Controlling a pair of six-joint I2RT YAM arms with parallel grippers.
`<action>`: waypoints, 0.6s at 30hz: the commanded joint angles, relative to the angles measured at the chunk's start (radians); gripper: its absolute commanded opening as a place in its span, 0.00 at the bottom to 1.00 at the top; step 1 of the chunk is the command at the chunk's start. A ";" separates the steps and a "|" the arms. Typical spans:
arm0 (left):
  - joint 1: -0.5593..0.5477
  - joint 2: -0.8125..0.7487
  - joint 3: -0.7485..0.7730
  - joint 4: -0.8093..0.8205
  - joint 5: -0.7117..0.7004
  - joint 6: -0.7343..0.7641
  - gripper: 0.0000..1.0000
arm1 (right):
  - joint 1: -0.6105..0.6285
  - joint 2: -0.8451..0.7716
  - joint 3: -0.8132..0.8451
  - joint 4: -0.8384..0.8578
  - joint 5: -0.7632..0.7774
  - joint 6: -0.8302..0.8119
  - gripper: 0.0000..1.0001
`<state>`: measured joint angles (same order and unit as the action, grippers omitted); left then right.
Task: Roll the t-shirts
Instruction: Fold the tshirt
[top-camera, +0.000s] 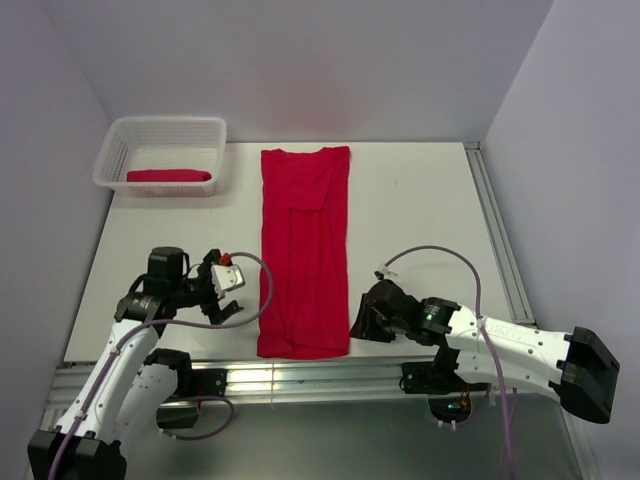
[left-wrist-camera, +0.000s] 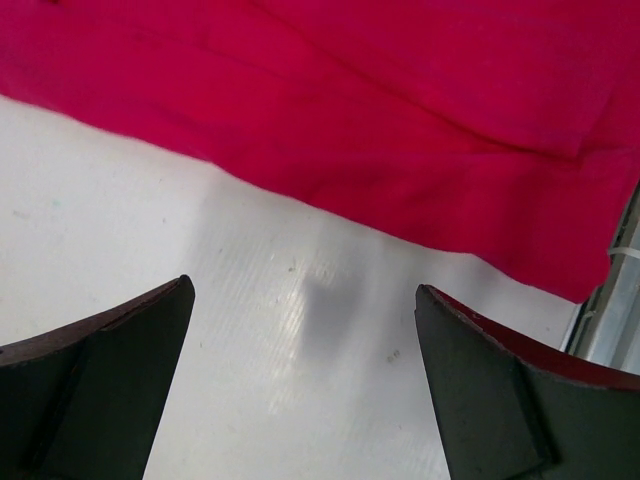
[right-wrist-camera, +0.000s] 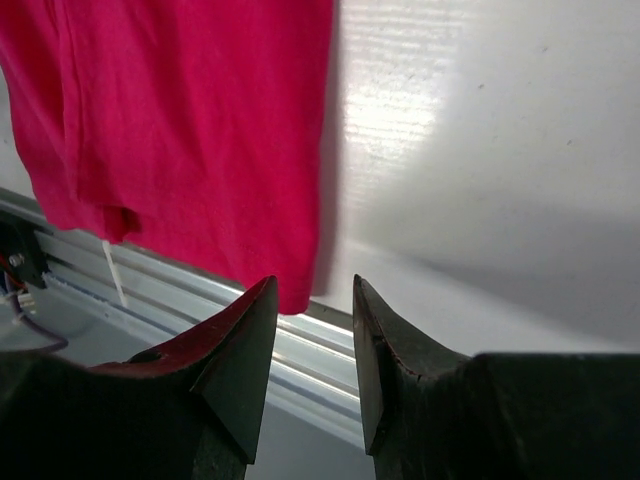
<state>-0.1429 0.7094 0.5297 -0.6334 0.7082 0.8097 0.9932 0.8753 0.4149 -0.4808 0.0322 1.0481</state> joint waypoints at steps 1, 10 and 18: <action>-0.099 -0.010 -0.039 0.145 -0.050 -0.023 0.99 | 0.024 0.005 -0.002 0.044 -0.025 0.039 0.44; -0.348 -0.060 -0.161 0.297 -0.219 -0.087 0.98 | 0.061 0.057 -0.037 0.165 -0.074 0.070 0.50; -0.423 0.002 -0.172 0.320 -0.239 -0.076 0.97 | 0.084 0.154 -0.042 0.229 -0.097 0.090 0.51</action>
<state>-0.5518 0.6994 0.3630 -0.3702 0.4953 0.7395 1.0657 1.0061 0.3840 -0.3180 -0.0525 1.1183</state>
